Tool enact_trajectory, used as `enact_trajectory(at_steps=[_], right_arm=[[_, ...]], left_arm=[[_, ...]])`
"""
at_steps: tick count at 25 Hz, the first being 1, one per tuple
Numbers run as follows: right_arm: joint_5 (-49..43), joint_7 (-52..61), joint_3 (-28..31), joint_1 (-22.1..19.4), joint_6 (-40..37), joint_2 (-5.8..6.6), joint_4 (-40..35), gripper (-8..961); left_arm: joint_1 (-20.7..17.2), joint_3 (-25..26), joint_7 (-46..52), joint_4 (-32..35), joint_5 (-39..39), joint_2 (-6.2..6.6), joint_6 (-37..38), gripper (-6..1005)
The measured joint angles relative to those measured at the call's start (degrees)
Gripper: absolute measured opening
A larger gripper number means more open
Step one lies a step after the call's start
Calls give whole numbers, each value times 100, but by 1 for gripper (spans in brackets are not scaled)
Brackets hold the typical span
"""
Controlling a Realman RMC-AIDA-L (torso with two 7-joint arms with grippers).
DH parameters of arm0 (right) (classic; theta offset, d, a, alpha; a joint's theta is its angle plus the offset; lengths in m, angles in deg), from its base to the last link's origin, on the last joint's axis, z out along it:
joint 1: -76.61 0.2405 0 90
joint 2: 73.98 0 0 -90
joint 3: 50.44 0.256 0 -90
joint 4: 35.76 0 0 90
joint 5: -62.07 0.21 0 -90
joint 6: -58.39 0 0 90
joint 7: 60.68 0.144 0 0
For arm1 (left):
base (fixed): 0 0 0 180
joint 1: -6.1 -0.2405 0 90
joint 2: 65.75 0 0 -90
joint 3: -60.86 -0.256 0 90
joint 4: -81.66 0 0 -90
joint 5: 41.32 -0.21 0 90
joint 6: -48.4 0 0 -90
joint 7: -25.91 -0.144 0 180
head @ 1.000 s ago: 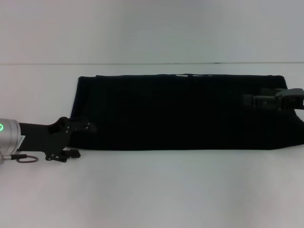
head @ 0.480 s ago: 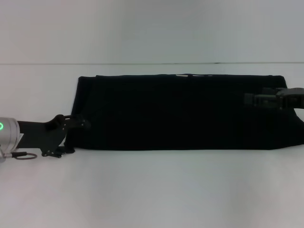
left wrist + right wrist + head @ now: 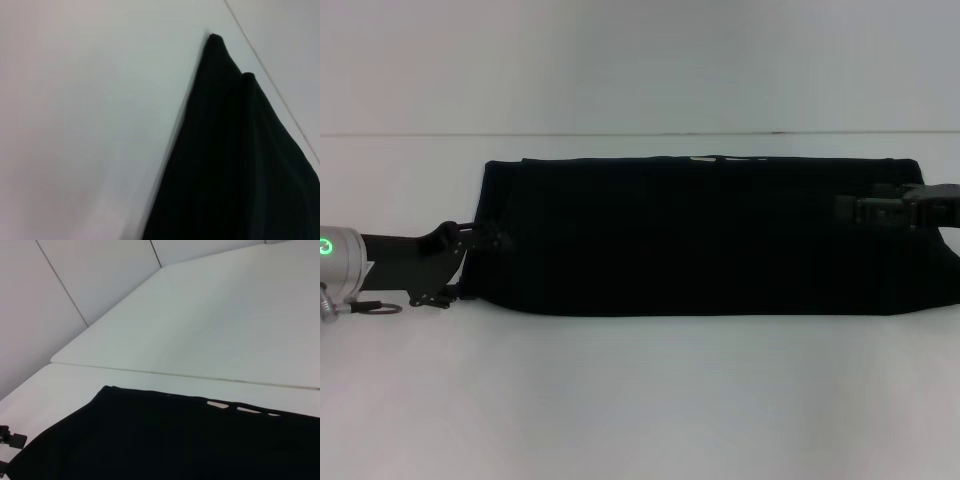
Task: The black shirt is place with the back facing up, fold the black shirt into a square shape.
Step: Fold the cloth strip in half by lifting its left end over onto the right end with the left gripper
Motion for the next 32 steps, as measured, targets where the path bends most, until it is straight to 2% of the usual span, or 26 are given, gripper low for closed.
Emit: enact_trajectory(at_steps=[9,16,20,27,32], right_arm=[[0,3,0,0,0,0,0,931],[0,7,0,0,-7,0,0,931],[0,11,0,1,-20,1,0,931],[0,38,0,0,-42,0,0,931],[-8,38,0,1,-24,-8,0,931]], left_arm=[[30,0,-242,-1,4,2,1,856],[95,3,-810,-223,77,23,64,850],[103,-8,-869,-260,78,27,73,663],[104,-9,-902,-250,43,29,39,418],[83,-9,-979,-247,38,29,18,181]])
